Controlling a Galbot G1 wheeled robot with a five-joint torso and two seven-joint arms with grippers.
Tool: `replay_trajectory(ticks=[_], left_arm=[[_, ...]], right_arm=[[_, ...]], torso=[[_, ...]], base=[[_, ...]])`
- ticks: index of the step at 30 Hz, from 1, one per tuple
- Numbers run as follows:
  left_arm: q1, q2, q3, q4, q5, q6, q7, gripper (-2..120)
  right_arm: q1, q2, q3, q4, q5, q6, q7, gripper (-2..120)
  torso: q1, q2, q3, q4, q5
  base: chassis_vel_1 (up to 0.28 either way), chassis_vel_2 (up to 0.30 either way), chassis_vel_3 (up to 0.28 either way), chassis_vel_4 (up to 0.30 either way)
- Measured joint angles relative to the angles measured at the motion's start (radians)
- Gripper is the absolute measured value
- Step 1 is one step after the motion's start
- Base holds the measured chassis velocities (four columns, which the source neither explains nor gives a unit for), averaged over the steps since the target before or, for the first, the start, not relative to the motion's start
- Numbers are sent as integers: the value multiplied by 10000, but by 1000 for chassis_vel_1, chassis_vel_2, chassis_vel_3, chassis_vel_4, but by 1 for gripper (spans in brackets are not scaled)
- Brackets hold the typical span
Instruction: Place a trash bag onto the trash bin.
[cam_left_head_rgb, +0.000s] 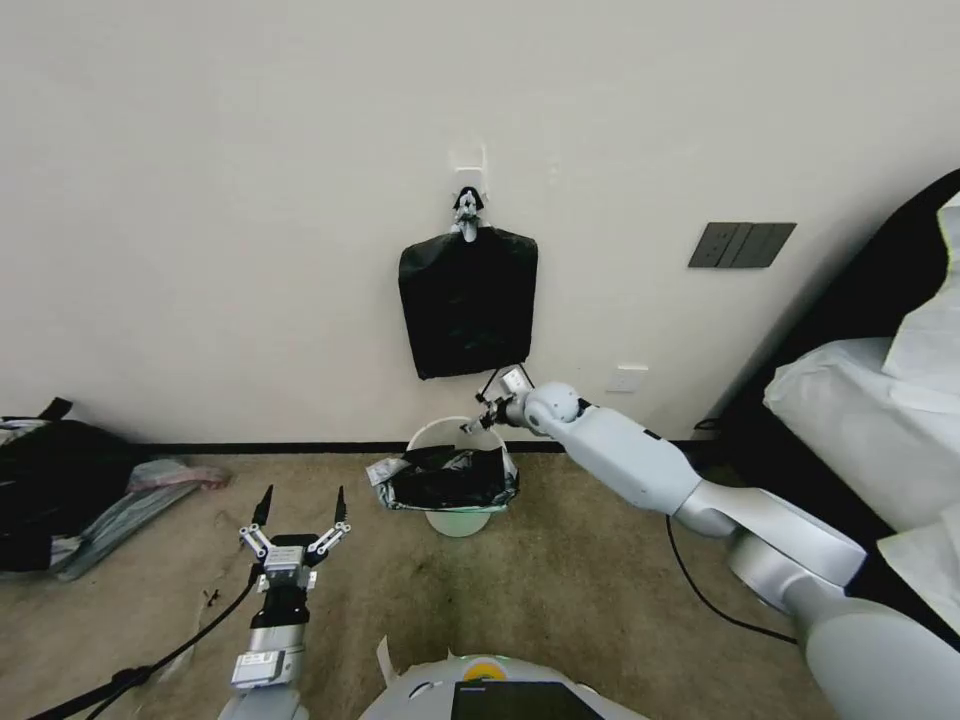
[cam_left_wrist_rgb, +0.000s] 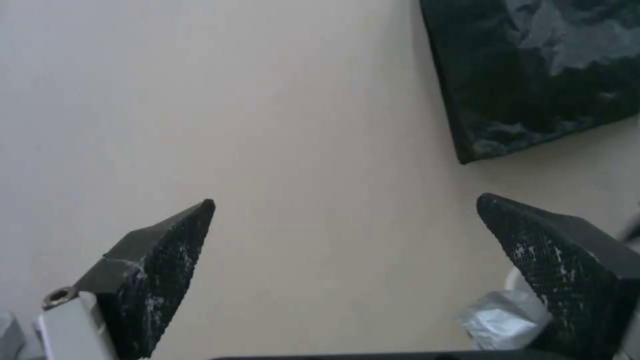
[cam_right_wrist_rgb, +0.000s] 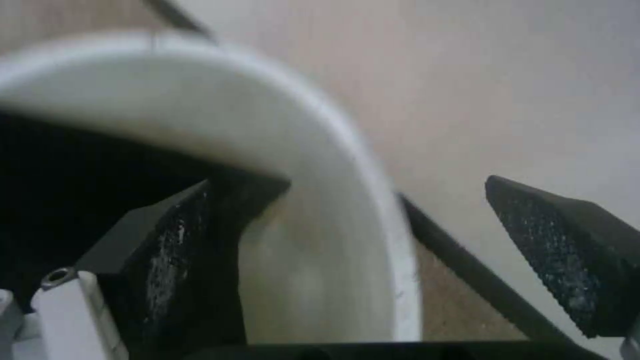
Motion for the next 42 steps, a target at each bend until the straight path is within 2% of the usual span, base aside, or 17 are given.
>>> replay_trajectory(ticks=[3, 7, 10, 14, 15, 20, 21, 24, 27, 33, 42], left_arm=[[-72, -87, -44, 48, -123, 0, -14, 100], [-201, -176, -27, 111, -197, 0, -46, 100], [-303, -254, 10, 131, -244, 8, -76, 100], [-377, -376, 197, 99, -252, 18, -103, 100], [-377, -376, 197, 99, -252, 18, -103, 100], [-367, -384, 245, -47, -252, 18, -114, 100], [-367, -384, 245, -47, -252, 18, -114, 100], [-354, -364, 239, -73, -259, -3, -171, 100], [-362, -357, 241, -60, -264, -34, -231, 100], [-387, -333, 274, -74, -317, -41, -272, 100], [-341, -302, 280, -170, -405, -29, -274, 100]], right_arm=[[67, 79, -281, -257, -258, 20, -246, 100], [104, 306, -221, -746, -435, 51, -505, 100], [105, 324, -160, -909, -447, 65, -651, 96], [66, 337, -207, -1087, -538, 112, -726, 76], [66, 337, -207, -1087, -538, 112, -726, 76], [25, 394, -140, -1521, -648, 200, -865, 55], [25, 394, -140, -1521, -648, 200, -865, 55], [-8, 404, -116, -1602, -691, 215, -947, 40], [-20, 424, -128, -1620, -757, 240, -969, 33], [-39, 490, -157, -1661, -780, 268, -1012, 9], [-173, 410, -40, -1610, -808, 312, -964, 7]], torso=[[0, 0, 0, -4, -1], [0, 0, 0, 3, 0], [0, 0, -1, 0, 0], [-1, 0, -1, 0, 1], [-1, 0, -1, 0, 1], [-1, 0, -1, -1, 1], [-1, 0, -1, -1, 1], [-1, 0, -1, 1, 1], [-1, 1, -1, 0, 2], [-1, 1, -2, 0, 1], [-1, 1, -2, 2, 2]], base=[[0, 0, 0, 0], [0, 0, 0, 0], [0, 0, 0, 0], [0, 0, 0, 0], [0, 0, 0, 0], [0, 0, 0, 0], [0, 0, 0, 0], [0, 0, 0, 0], [0, 0, 0, 0], [0, 0, 0, 0], [0, 0, 0, 0]])
